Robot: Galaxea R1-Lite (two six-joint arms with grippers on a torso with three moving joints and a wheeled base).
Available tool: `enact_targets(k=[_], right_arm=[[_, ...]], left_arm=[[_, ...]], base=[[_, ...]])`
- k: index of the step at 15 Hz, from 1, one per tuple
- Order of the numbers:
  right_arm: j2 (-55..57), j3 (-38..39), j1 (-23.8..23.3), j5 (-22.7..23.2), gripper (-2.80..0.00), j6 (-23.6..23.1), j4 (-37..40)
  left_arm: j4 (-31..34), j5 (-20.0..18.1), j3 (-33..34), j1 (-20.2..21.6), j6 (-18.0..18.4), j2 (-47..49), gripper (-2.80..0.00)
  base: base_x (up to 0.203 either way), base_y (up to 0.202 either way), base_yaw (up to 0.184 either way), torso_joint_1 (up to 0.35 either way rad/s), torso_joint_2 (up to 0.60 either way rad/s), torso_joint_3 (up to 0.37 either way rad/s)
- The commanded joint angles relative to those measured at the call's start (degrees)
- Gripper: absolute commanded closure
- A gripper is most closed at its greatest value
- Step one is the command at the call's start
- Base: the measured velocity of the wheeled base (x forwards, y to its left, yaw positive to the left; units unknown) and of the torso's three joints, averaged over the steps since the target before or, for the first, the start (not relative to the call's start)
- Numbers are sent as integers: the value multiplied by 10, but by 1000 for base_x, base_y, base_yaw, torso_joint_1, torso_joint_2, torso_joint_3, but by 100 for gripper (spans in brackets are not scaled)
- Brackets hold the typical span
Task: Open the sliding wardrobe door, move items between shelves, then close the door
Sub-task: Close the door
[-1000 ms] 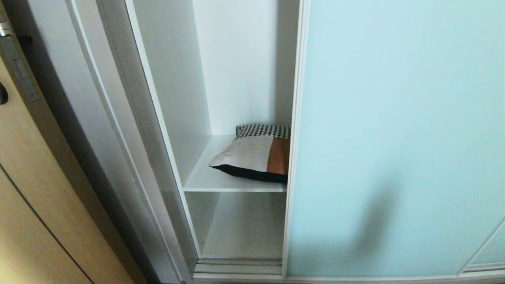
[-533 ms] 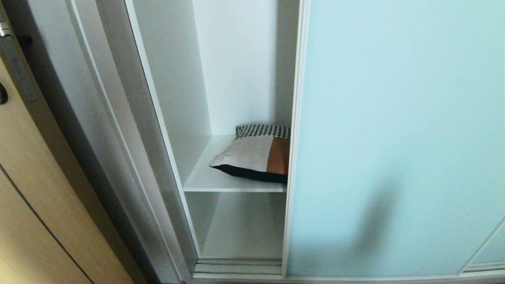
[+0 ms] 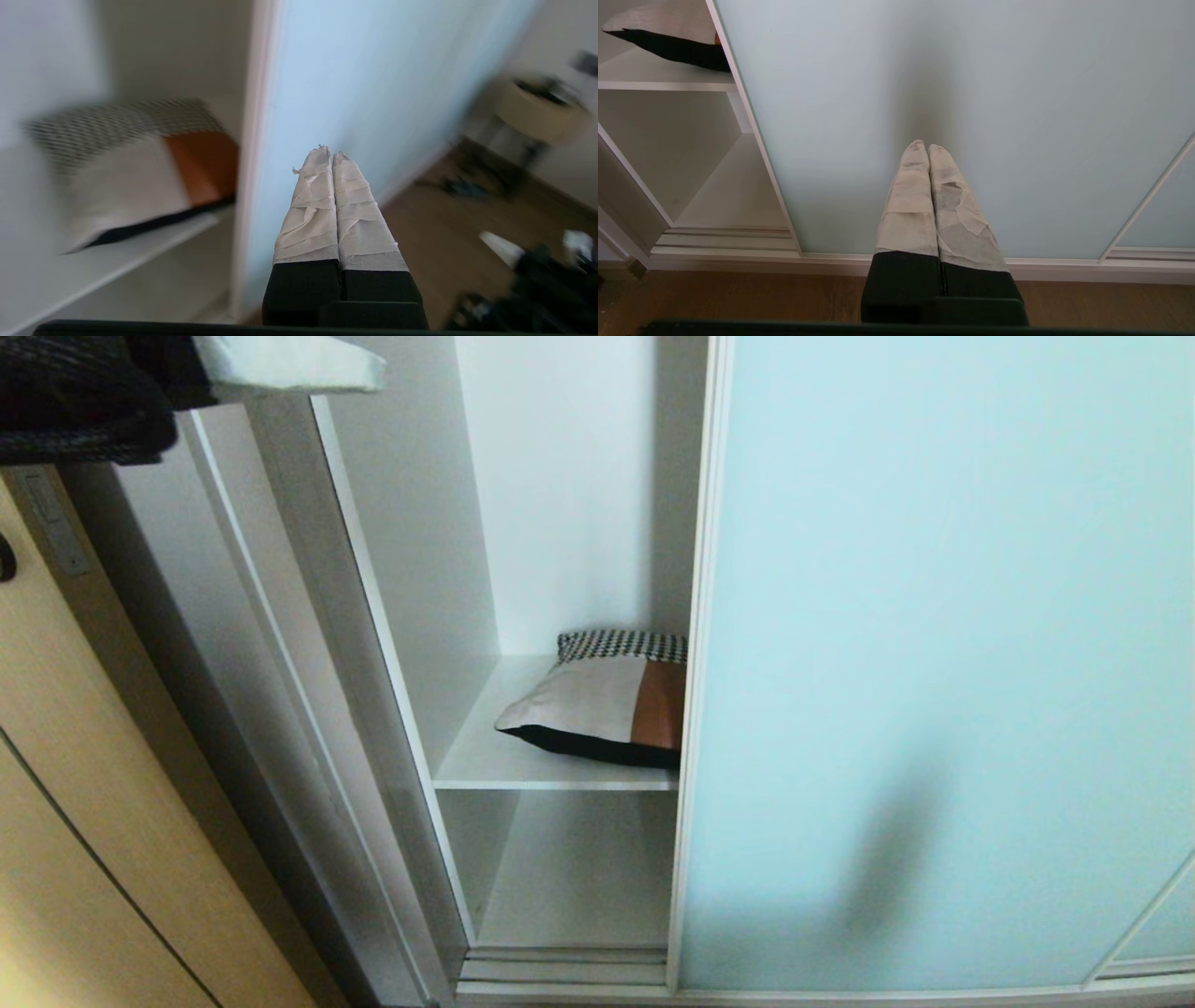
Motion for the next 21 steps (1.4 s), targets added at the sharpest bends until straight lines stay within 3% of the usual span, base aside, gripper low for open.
enact_targets(k=[1,7,15,21], right_arm=[[1,0,0,0,0,0,0],[1,0,0,0,0,0,0],[1,1,0,0,0,0,0],[1,1,0,0,0,0,0]], left_arm=[[-1,-2,-6,-46,-2,46,0],[-5,-1,-6,-145,2,92,0],[-84,33,-14,-176,1,204,0],[-161,122,-34,-187,-7,288,0]], base=[[0,0,0,0,0,0],[0,0,0,0,0,0],[0,0,0,0,0,0],[0,0,0,0,0,0]])
